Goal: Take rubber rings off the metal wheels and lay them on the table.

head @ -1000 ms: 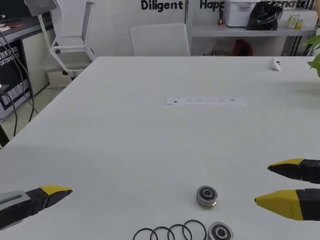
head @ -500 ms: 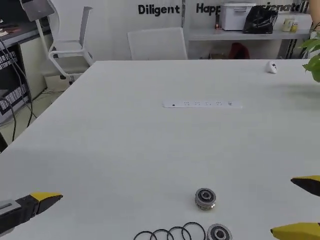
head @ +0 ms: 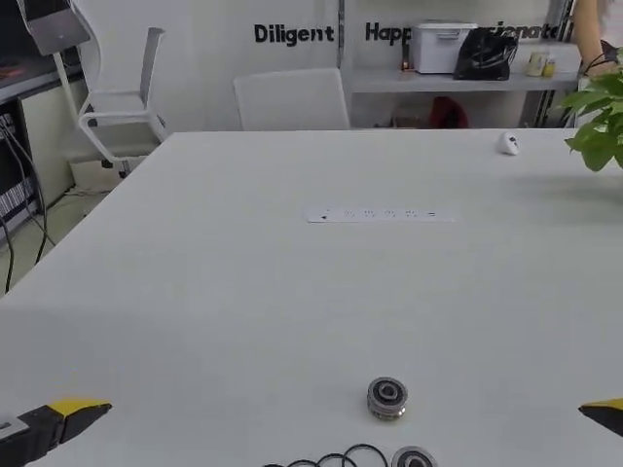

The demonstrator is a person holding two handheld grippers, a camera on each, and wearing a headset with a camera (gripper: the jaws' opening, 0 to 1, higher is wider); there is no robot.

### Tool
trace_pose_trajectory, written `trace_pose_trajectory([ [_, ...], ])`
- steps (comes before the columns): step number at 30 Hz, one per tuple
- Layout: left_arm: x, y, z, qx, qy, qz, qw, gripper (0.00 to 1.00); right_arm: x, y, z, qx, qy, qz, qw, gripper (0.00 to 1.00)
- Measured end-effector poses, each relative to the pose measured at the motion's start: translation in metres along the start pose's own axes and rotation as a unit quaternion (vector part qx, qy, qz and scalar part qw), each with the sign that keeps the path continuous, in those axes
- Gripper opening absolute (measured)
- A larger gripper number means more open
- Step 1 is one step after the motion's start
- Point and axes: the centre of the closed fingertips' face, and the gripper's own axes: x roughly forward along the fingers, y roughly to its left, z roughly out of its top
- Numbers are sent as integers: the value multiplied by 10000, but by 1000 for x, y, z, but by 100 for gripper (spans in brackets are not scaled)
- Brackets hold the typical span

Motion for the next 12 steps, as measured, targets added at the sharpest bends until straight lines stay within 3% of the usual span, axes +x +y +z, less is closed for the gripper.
trace_pose_trajectory([
  [12, 0, 2, -2, -34, 41, -50, 10000, 100, -3, 0, -4, 56, 102, -82, 9999, 99],
])
